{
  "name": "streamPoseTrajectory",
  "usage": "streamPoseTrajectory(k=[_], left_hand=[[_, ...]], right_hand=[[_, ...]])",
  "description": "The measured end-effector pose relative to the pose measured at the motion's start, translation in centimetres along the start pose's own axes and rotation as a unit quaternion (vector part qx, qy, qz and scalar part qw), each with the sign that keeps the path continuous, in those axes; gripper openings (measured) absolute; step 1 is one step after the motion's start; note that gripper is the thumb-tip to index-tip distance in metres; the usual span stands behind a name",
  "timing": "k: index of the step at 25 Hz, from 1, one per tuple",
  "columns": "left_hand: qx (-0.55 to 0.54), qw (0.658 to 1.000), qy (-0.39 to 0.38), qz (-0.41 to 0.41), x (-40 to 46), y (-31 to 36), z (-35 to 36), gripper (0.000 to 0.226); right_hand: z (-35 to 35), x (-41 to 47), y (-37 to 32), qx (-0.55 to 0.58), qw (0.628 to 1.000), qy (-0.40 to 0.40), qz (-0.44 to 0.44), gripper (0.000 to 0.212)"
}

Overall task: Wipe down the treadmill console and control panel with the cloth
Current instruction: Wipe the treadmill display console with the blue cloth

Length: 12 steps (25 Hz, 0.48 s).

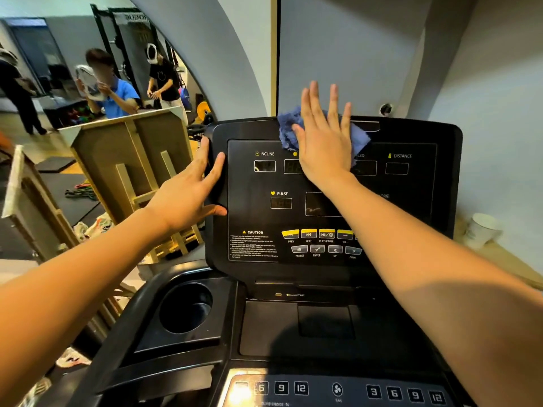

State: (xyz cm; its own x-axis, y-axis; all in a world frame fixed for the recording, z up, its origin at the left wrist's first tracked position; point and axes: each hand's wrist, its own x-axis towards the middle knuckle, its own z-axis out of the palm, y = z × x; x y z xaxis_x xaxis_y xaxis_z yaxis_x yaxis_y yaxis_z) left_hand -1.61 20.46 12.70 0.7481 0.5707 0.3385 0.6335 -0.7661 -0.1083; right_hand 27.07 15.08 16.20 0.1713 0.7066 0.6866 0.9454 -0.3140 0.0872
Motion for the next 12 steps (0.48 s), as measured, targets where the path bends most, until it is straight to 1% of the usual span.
streamPoseTrajectory(k=[3, 6, 9, 12], left_hand=[[0.0, 1.0, 0.003, -0.004, -0.1, 0.1, 0.1, 0.114], [0.003, 1.0, 0.012, -0.002, -0.1, 0.1, 0.2, 0.113], [0.006, 0.999, 0.027, 0.016, 0.0, -0.1, 0.5, 0.115], [0.011, 0.999, 0.03, 0.016, 0.0, -0.5, 0.8, 0.115]], right_hand=[[0.2, -0.2, -4.3, 0.013, 0.997, -0.013, -0.069, 0.064], [0.9, -2.4, -7.2, 0.001, 0.989, -0.03, -0.143, 0.065], [1.8, -6.1, -8.2, 0.004, 0.977, -0.033, -0.211, 0.065], [2.7, -9.8, -7.9, 0.016, 0.968, -0.044, -0.248, 0.065]])
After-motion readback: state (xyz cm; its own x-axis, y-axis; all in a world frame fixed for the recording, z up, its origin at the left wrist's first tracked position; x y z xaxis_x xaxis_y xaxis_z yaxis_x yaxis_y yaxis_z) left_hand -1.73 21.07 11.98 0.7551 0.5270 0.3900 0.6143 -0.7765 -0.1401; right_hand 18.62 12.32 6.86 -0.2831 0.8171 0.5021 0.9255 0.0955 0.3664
